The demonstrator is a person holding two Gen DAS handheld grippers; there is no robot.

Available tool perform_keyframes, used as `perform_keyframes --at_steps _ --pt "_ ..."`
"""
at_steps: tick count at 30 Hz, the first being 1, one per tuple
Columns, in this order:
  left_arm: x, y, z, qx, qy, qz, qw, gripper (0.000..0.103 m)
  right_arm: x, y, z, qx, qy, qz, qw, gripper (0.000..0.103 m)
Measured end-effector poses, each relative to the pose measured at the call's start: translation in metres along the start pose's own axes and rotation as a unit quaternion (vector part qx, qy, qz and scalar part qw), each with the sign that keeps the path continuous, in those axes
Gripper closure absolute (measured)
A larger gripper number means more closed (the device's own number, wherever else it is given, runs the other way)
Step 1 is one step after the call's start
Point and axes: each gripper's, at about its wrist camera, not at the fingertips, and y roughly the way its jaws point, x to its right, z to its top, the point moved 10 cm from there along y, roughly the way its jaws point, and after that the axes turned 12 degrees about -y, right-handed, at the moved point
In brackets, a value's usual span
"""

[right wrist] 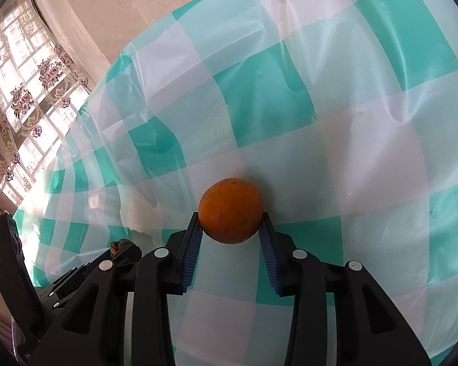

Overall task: Organize fruits
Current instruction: 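Carry the orange and mangosteen into the box and open both tools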

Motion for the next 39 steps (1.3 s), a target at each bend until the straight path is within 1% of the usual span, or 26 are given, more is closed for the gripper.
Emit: perform_keyframes --at_steps 6,11,14,20,25,26,28,30,35,39 --pt "-0.001 -0.014 -0.015 -0.003 -0.001 -0.003 1.0000 0.064 -0.003 -0.002 -0.002 -0.001 -0.007 0.011 1.000 0.065" --pt "-0.001 -0.030 -0.026 -0.002 -0.003 -0.014 0.9999 0.064 -0.006 -0.010 -0.011 -0.002 -0.001 0.015 1.000 0.065" --pt "0.002 -0.041 -0.049 -0.002 -0.011 -0.024 0.9996 0.064 -0.010 -0.018 -0.021 -0.004 0.002 0.021 1.000 0.065" --pt "-0.004 -0.066 -0.075 -0.007 -0.030 -0.038 0.9988 0.064 -0.027 -0.040 -0.049 -0.011 -0.003 0.027 1.000 0.065" --pt "-0.010 -0.085 -0.094 -0.006 -0.030 -0.044 0.9986 0.064 -0.044 -0.064 -0.078 -0.015 -0.008 0.030 0.999 0.065" --pt "-0.013 -0.089 -0.108 -0.006 -0.030 -0.045 0.9985 0.064 -0.047 -0.069 -0.084 -0.015 -0.007 0.030 0.999 0.065" --pt "-0.010 -0.093 -0.118 -0.005 -0.031 -0.047 0.9984 0.064 -0.053 -0.081 -0.098 -0.016 -0.006 0.031 0.999 0.065" --pt "-0.014 -0.105 -0.130 -0.005 -0.035 -0.049 0.9982 0.064 -0.060 -0.093 -0.111 -0.016 -0.008 0.032 0.999 0.065" --pt "-0.029 -0.133 -0.158 -0.006 -0.050 -0.057 0.9971 0.064 -0.074 -0.119 -0.141 -0.020 -0.009 0.033 0.999 0.065" --pt "-0.039 -0.158 -0.178 0.001 -0.048 -0.068 0.9965 0.064 -0.083 -0.136 -0.164 -0.027 -0.010 0.031 0.999 0.065"
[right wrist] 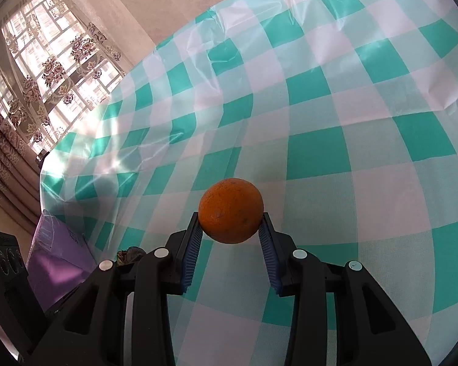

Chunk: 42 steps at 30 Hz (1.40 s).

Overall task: Organize fruits
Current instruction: 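Carry the orange and mangosteen into the box and open both tools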

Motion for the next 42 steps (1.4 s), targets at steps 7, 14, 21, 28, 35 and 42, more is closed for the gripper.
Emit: perform_keyframes --at_steps 7,14,21,28,35,42 --pt "-0.014 -0.036 -0.025 0.018 0.011 -0.003 0.9998 0.064 -0.012 -0.019 -0.032 -0.015 -0.003 -0.008 1.000 0.065" --pt "-0.031 -0.064 -0.032 0.047 -0.001 -0.003 0.9989 0.064 -0.037 -0.040 -0.050 0.000 -0.040 -0.004 0.999 0.065" --pt "-0.039 -0.125 -0.032 0.141 0.008 0.016 0.9898 0.064 -0.052 -0.063 -0.048 0.055 -0.051 -0.004 0.997 0.065" --pt "-0.062 -0.183 -0.008 0.177 -0.018 0.032 0.9836 0.064 -0.084 -0.070 -0.055 0.052 -0.059 0.026 0.997 0.064" --pt "-0.113 -0.255 0.013 0.204 -0.041 0.086 0.9744 0.064 -0.161 -0.082 -0.048 0.056 -0.132 0.070 0.987 0.064" --pt "-0.186 -0.295 0.032 0.185 -0.054 0.159 0.9682 0.064 -0.246 -0.088 -0.055 0.046 -0.218 0.109 0.969 0.064"
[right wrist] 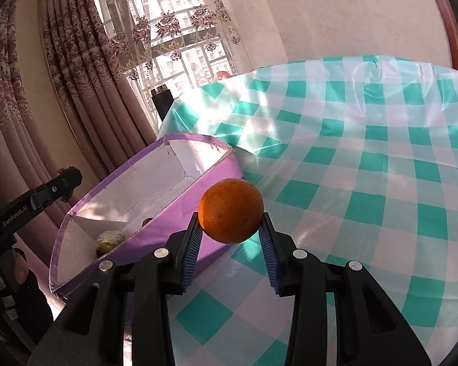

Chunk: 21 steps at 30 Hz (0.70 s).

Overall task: Organize fruits
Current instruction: 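Carry the orange and mangosteen into the box and open both tools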

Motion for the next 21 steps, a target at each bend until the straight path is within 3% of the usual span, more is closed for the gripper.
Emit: perform_keyframes --at_steps 8,11,17,21 --pt "-0.071 0.031 -0.006 -0.063 0.017 0.087 0.9941 0.064 -0.073 0.036 0.023 -0.045 -0.102 0.012 0.994 0.064" --pt "-0.089 0.042 -0.007 -0.078 0.009 0.101 0.9917 0.064 -0.091 0.055 0.023 -0.077 -0.153 -0.004 0.985 0.064" --pt "-0.104 0.048 -0.001 -0.070 0.021 0.144 0.9869 0.064 -0.115 0.086 0.009 -0.170 -0.215 -0.007 0.962 0.064" --pt "-0.103 0.053 -0.006 -0.092 0.021 0.129 0.9871 0.064 -0.119 0.098 0.000 -0.205 -0.250 -0.030 0.946 0.064"
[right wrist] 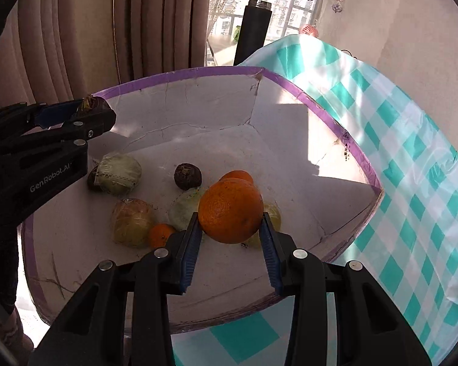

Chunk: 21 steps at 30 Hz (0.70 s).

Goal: Organize fruits

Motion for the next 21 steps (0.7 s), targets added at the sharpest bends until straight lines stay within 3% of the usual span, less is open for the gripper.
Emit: perform_keyframes --at_steps 7,9,11,14,17,21 --pt "0.002 0.011 -0.010 -0.047 -0.024 -0.037 0.9979 0.062 -0.011 0.017 -0.009 -0.052 -0.029 -0.013 0.998 0.064" --pt "-0.001 0.010 -0.008 -0.041 -0.032 -0.038 0.9980 0.051 -0.012 0.019 -0.011 -0.054 -0.029 -0.014 0.998 0.059" --pt "-0.003 0.006 -0.004 -0.025 -0.034 -0.035 0.9985 0.029 -0.013 0.018 -0.010 -0.049 -0.031 -0.016 0.998 0.039" --pt "-0.002 0.001 0.000 -0.013 -0.043 -0.043 0.9981 0.006 -0.014 0.016 -0.011 -0.046 -0.029 -0.018 0.998 0.027" --pt "-0.003 0.003 0.000 -0.017 -0.055 -0.038 0.9976 0.002 -0.015 0.016 -0.011 -0.042 -0.025 -0.017 0.999 0.023" --pt "-0.006 0.015 -0.010 -0.055 -0.053 -0.014 0.9970 0.002 -0.017 0.017 -0.011 -0.042 -0.025 -0.019 0.999 0.019"
